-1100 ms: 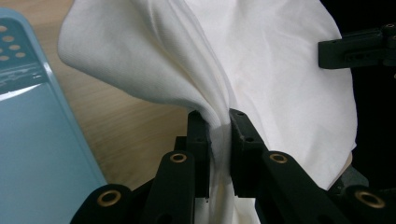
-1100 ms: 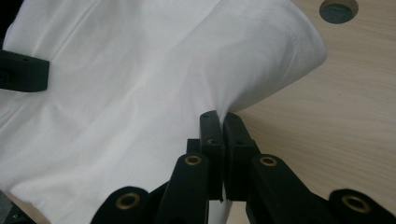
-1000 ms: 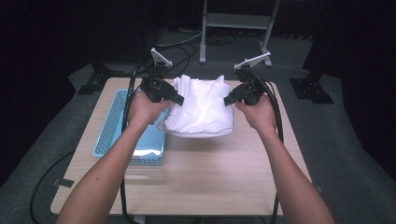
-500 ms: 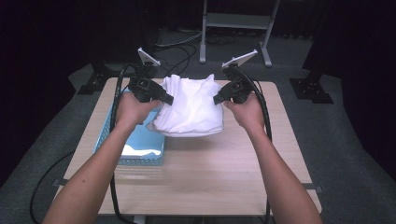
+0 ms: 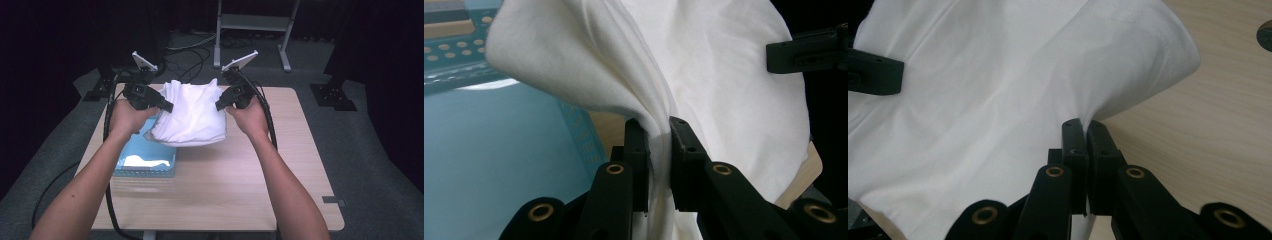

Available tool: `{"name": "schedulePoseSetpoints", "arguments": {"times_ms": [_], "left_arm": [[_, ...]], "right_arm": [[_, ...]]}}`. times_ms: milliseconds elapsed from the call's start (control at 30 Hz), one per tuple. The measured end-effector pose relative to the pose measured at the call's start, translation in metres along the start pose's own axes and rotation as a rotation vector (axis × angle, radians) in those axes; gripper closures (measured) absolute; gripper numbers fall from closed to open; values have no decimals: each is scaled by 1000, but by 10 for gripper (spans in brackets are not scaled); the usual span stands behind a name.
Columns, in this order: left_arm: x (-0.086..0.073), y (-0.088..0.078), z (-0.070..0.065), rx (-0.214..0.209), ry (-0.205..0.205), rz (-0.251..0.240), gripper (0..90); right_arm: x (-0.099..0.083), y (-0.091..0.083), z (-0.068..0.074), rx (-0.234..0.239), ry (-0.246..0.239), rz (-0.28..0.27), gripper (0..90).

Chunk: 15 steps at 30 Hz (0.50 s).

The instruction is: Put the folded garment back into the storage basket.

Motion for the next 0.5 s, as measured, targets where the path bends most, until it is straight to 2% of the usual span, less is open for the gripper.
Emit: {"name": "schedulePoseSetpoints", "arguments": {"times_ms": [500], "left_arm": [[-8,-15,23,22,-11,-5,809]], "right_arm": [[10,17,23,12,-25,12,887]]}}
Point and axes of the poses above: each handheld gripper's, and its own axes: y roughly forward along the jaws, x roughly out of its top, z roughly to its left, the point moved 8 cm from there along y, roughly forward along the jaws, and after that the axes turned 3 degrees about -x, right-handed, at the moved point
